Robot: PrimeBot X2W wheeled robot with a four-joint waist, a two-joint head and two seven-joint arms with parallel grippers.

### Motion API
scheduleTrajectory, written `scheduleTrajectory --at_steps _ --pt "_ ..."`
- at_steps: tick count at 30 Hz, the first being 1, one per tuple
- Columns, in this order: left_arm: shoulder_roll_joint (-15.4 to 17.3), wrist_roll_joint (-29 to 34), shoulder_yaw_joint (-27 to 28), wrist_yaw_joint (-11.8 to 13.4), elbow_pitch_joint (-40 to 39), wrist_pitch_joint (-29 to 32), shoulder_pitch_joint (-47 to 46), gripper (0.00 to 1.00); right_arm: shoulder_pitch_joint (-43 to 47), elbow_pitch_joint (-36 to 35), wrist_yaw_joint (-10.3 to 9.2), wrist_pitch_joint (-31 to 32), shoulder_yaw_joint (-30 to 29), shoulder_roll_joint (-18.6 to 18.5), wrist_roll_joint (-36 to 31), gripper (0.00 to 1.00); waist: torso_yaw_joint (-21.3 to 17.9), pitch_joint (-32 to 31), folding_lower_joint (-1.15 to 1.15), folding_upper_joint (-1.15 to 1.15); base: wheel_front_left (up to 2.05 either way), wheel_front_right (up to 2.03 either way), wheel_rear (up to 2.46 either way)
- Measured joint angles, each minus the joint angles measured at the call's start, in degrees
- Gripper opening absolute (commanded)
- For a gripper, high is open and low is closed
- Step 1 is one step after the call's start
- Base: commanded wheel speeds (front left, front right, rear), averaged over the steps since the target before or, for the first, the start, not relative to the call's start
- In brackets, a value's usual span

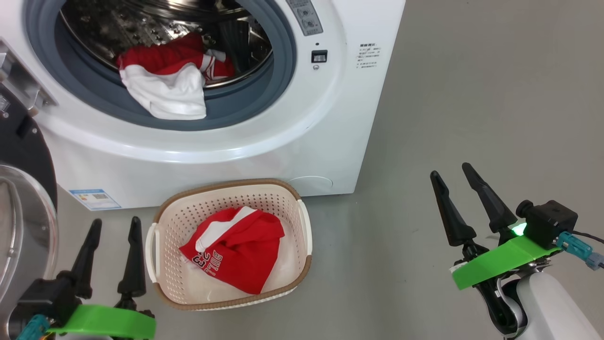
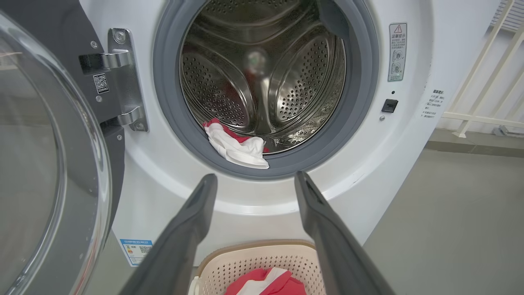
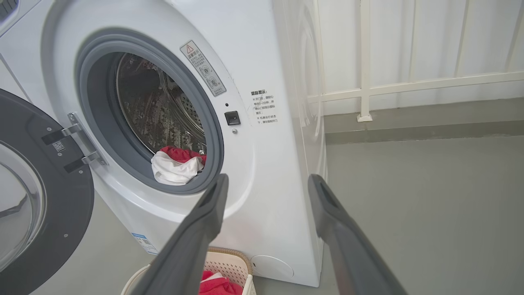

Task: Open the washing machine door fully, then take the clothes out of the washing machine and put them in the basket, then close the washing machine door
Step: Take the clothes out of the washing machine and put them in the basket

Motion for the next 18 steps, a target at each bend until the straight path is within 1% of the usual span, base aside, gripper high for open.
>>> scheduleTrajectory --at_steps 18 --pt "0.10 -0.49 -0.01 0.99 -1.49 0.01 0.87 1.00 0.04 0.03 0.00 0.00 0.44 -0.41 0.00 1.00 0.13 -0.17 0.00 0.00 0.00 0.00 0.00"
